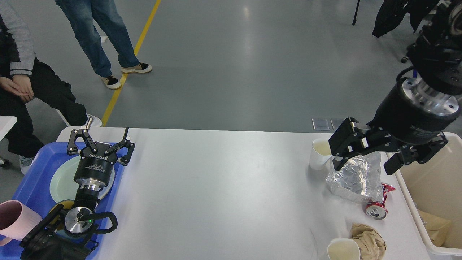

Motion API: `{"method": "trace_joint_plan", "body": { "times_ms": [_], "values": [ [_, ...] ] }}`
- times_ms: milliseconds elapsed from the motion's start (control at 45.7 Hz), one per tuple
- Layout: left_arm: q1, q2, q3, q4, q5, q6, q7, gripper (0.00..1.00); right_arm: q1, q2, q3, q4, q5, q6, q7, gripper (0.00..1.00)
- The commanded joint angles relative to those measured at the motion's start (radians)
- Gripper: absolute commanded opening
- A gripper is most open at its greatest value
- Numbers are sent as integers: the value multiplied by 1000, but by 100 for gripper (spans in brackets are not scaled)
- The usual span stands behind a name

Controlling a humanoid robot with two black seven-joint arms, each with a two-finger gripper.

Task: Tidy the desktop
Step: 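Move the right gripper back to the paper cup nearest the robot, then grasp the white paper cup with the right gripper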

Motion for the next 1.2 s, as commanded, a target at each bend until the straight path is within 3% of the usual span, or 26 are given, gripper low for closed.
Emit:
{"method": "trace_joint_plan", "body": {
  "times_ms": [0, 175, 459, 634, 809, 1181],
  "values": [
    [1, 0, -1, 0, 0, 0, 0, 96, -45, 0, 39, 22, -4, -21, 0, 91],
    [1, 0, -1, 0, 0, 0, 0, 96, -174, 6, 48, 30, -4, -208, -2, 91],
    [1, 0, -1, 0, 0, 0, 0, 96, -442, 8, 56, 30, -2, -313, -2, 90],
    [1, 0, 1, 0, 0, 0, 0, 96, -646, -1, 97, 21, -10, -460, -2, 91],
    [1, 0, 1, 0, 0, 0, 0, 96, -772, 5, 140, 21, -5, -649, -3, 91],
    [1, 0, -1, 0, 0, 0, 0, 96, -933, 80, 160, -30, -5, -837, -3, 90]
  ]
}}
